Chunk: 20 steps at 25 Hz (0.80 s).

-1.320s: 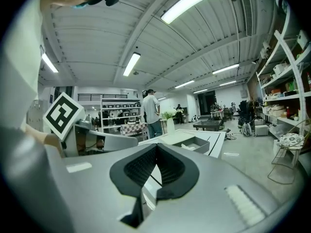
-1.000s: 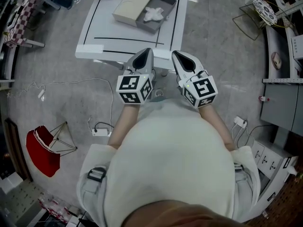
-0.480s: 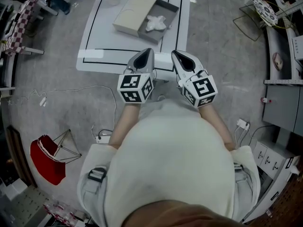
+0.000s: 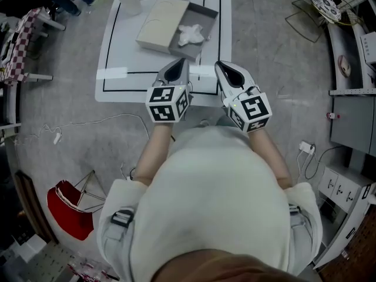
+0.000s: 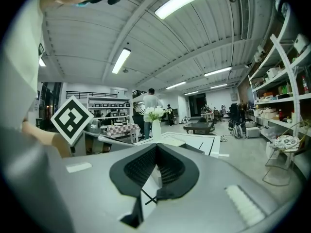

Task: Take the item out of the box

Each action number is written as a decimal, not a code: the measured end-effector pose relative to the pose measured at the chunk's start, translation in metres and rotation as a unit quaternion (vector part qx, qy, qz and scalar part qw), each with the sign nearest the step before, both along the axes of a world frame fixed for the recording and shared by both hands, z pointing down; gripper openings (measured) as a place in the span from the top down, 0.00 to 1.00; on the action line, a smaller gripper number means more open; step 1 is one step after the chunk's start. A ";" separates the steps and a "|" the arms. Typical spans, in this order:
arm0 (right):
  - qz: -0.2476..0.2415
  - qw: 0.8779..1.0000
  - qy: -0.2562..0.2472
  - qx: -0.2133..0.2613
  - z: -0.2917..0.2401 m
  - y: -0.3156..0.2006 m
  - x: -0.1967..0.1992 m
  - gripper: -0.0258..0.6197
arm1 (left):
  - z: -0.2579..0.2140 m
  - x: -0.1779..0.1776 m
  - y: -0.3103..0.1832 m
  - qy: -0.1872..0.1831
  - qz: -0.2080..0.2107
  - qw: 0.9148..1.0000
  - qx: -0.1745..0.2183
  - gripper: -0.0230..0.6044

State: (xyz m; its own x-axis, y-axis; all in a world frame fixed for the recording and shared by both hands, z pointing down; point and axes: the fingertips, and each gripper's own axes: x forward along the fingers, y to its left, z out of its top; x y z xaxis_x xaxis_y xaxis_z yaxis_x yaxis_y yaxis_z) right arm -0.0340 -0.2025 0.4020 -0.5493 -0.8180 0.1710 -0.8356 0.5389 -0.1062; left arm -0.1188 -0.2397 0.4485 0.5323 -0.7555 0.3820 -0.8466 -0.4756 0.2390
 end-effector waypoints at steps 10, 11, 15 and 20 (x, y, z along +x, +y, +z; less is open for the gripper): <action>0.024 1.000 -0.002 -0.012 0.005 -0.008 0.027 0.97 | 0.011 0.018 -0.030 -0.014 0.007 1.000 -0.017 0.96; 0.022 1.000 -0.003 -0.014 0.006 -0.011 0.028 0.97 | 0.013 0.020 -0.033 -0.015 0.005 1.000 -0.020 0.96; 0.009 1.000 -0.006 -0.017 0.009 -0.026 0.031 0.97 | 0.020 0.024 -0.048 -0.019 -0.003 0.999 -0.030 0.96; -0.004 1.000 -0.010 -0.019 0.007 -0.047 0.036 0.97 | 0.026 0.028 -0.069 -0.032 -0.010 0.998 -0.045 0.96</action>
State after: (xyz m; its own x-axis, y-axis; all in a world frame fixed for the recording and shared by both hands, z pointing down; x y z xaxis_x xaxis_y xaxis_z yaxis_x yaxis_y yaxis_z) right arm 0.0020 -0.2499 0.4094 -0.5589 -0.8070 0.1907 -0.8292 0.5405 -0.1426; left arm -0.0910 -0.3082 0.4746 0.4889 -0.7274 0.4815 -0.8711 -0.4368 0.2246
